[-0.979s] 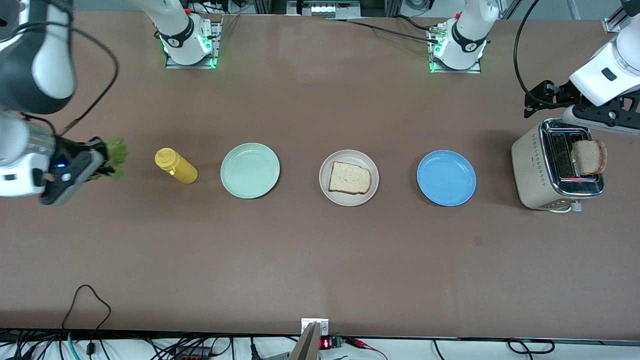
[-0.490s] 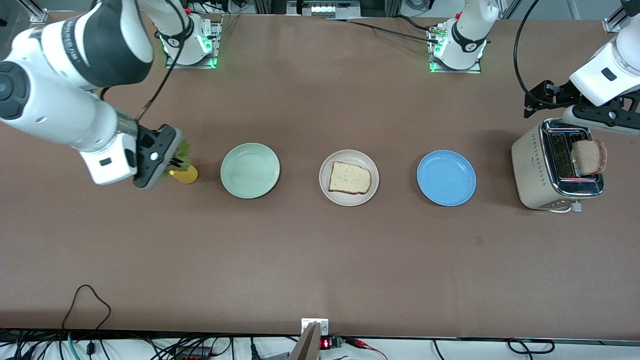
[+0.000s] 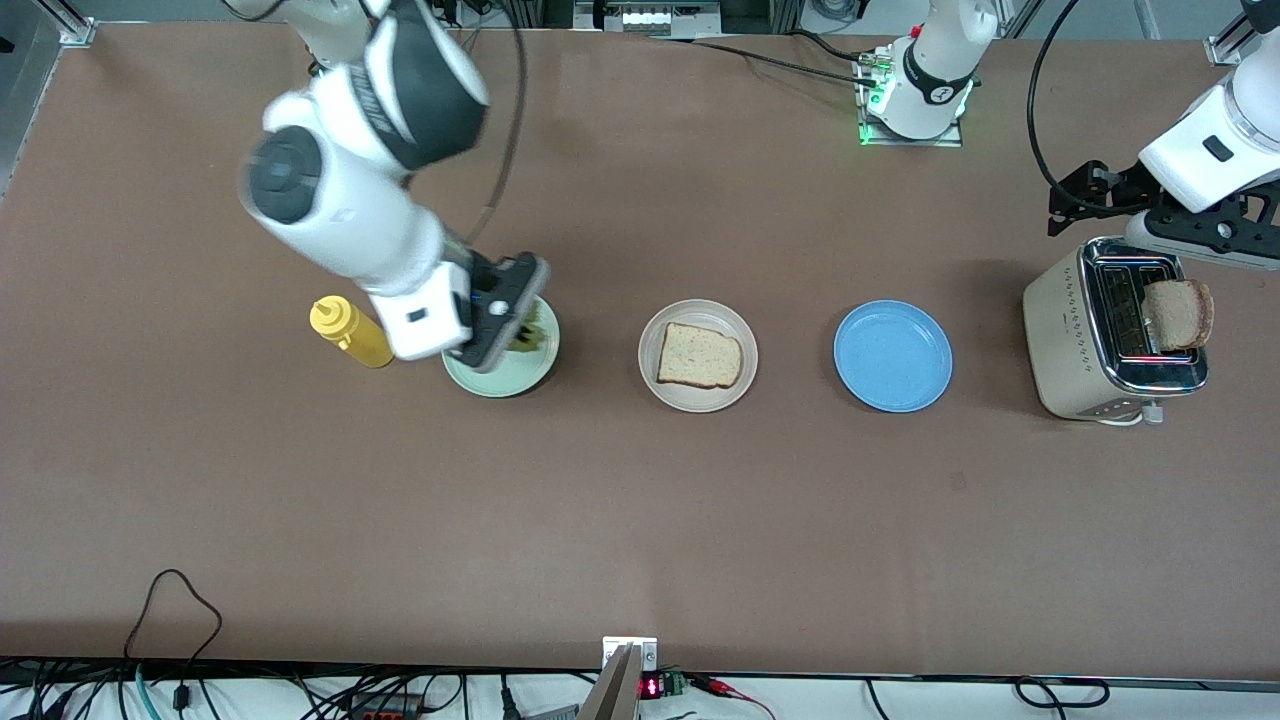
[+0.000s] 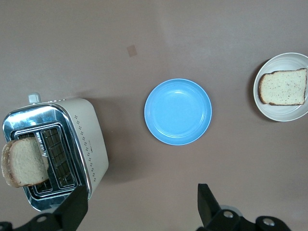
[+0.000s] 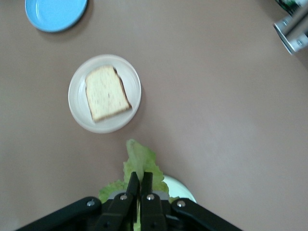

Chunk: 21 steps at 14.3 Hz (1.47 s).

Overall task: Make sandwich in beige plate with both arms
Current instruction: 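Lower the lettuce onto the toast on the beige plate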

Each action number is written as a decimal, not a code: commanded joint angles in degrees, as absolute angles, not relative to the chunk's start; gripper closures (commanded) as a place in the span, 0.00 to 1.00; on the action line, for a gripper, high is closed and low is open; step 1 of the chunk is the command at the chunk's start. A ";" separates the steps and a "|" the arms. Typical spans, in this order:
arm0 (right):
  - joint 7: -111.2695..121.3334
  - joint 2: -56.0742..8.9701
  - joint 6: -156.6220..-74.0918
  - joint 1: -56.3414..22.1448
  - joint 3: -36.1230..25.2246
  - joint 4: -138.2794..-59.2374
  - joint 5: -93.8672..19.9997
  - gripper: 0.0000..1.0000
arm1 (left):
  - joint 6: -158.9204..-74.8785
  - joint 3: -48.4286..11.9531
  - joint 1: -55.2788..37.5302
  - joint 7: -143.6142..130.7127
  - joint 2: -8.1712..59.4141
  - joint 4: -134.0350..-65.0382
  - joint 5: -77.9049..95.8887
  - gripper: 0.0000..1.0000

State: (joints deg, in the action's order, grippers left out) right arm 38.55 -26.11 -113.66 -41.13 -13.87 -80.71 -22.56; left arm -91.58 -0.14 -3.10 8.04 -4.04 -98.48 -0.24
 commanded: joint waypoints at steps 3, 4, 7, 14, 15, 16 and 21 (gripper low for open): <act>33.41 -33.12 -128.20 -41.83 -6.60 -79.19 -23.29 1.00 | -90.44 -0.26 -3.16 7.47 -3.25 -96.77 -0.53 0.00; 31.92 -34.44 -131.36 -43.32 -6.50 -78.67 -23.20 1.00 | -90.44 -0.26 -3.16 7.47 -3.25 -96.68 -0.53 0.00; 27.87 -38.92 -134.47 -46.75 -6.59 -76.82 -22.85 1.00 | -90.44 -0.26 -3.16 7.47 -3.25 -96.77 -0.53 0.00; 26.64 -45.26 -140.10 -50.89 -6.68 -76.82 -20.05 1.00 | -90.44 -0.26 -3.16 7.47 -3.25 -96.77 -0.53 0.00; 25.76 -45.96 -140.97 -51.06 -6.59 -76.82 -19.78 1.00 | -90.44 -0.26 -3.16 7.47 -3.25 -96.77 -0.53 0.00; 25.23 -46.75 -142.19 -51.50 -6.59 -76.82 -19.69 1.00 | -90.44 -0.26 -3.16 7.47 -3.25 -96.77 -0.53 0.00; 22.60 -51.32 -150.37 -52.55 -6.59 -76.12 -19.78 1.00 | -90.44 -0.26 -3.16 7.47 -3.25 -96.77 -0.53 0.00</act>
State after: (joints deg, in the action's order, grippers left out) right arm 25.40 -48.74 -148.06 -51.79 -6.42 -78.64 -20.84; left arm -91.58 -0.14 -3.10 8.04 -4.03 -98.45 -0.24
